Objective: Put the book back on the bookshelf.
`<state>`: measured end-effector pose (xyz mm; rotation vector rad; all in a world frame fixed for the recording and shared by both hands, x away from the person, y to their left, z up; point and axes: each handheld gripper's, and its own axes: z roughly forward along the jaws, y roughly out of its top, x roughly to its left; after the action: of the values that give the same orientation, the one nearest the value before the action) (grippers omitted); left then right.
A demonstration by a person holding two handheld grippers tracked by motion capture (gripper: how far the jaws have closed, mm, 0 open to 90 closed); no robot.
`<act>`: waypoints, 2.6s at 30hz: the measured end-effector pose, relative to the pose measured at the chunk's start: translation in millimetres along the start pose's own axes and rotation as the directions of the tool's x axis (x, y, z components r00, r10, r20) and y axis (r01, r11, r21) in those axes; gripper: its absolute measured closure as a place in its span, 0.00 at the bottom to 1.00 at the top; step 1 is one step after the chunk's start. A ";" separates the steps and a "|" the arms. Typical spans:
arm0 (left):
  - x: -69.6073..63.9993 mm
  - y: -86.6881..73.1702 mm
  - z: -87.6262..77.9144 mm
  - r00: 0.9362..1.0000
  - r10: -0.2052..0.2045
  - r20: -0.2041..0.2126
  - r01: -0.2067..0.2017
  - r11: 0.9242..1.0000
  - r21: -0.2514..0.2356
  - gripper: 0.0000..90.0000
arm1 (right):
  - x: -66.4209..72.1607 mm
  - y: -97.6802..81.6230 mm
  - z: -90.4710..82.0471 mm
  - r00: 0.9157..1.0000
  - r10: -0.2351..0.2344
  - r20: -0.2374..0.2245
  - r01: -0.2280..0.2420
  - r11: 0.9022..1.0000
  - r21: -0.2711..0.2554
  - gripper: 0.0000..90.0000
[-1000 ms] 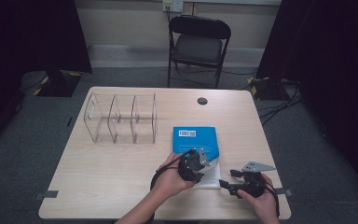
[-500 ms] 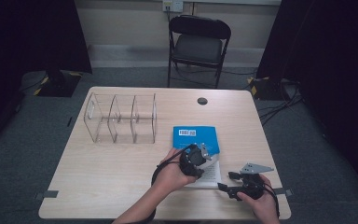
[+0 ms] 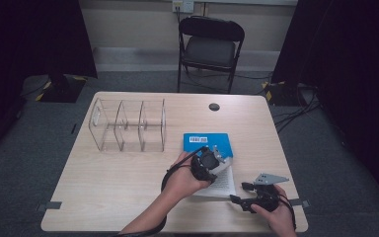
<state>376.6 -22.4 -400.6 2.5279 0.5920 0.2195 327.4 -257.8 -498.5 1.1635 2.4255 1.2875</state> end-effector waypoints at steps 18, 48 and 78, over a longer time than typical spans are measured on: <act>4.0 9.5 -7.5 1.000 -0.023 0.002 0.023 1.000 0.016 0.79 | 1.9 -0.8 -2.7 0.999 0.009 -0.032 -0.009 1.000 -0.001 0.24; 18.1 28.3 -32.8 0.998 -0.068 -0.014 0.068 0.997 0.039 0.83 | 15.0 4.8 12.6 0.990 -0.103 0.098 0.100 0.994 0.035 0.23; 8.3 20.6 -26.5 0.998 -0.050 -0.027 0.051 0.998 0.036 0.82 | 9.9 6.3 8.4 0.987 -0.075 0.142 0.084 0.995 -0.062 0.25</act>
<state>384.4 -22.2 -367.0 2.5457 0.6754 0.2260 328.0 -243.5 -496.8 1.0889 2.2865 1.2124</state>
